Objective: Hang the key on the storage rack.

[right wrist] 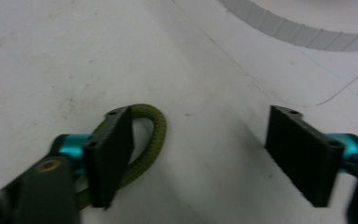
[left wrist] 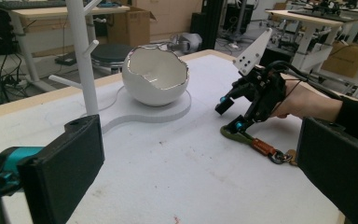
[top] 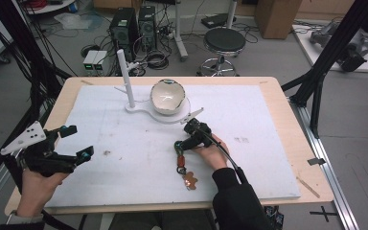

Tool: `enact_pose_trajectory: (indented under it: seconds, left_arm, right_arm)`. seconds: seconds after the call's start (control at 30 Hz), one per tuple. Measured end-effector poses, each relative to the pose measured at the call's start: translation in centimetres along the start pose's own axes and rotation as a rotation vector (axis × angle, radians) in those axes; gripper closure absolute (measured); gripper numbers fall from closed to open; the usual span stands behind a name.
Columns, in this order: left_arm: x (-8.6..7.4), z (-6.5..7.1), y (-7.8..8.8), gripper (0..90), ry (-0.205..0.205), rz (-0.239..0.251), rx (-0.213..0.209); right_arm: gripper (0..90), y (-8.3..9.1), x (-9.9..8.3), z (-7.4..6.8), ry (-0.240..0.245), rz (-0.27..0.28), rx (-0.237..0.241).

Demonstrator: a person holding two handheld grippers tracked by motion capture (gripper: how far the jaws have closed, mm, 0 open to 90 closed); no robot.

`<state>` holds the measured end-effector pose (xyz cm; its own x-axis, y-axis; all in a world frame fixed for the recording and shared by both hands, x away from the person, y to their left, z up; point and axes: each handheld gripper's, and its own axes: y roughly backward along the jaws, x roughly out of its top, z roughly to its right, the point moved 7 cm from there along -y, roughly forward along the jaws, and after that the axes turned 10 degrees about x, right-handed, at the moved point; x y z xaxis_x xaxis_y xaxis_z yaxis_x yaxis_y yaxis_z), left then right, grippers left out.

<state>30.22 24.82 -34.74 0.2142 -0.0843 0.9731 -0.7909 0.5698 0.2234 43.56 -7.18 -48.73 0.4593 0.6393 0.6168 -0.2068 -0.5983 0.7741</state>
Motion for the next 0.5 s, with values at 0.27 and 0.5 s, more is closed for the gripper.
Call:
enact_pose_trajectory:
  seconds: [0.27, 0.5]
  left_arm:
    - [0.1, -0.1, 0.2, 1.8, -0.001, 0.006, 0.011]
    - [0.0, -0.3, 0.2, 1.8, 0.002, 0.004, 0.014]
  right_arm:
    - [82.4, 0.0, 0.2, -1.7, 0.072, -0.008, 0.026]
    - [83.6, 0.3, 0.3, -1.7, 0.052, 0.016, 0.056]
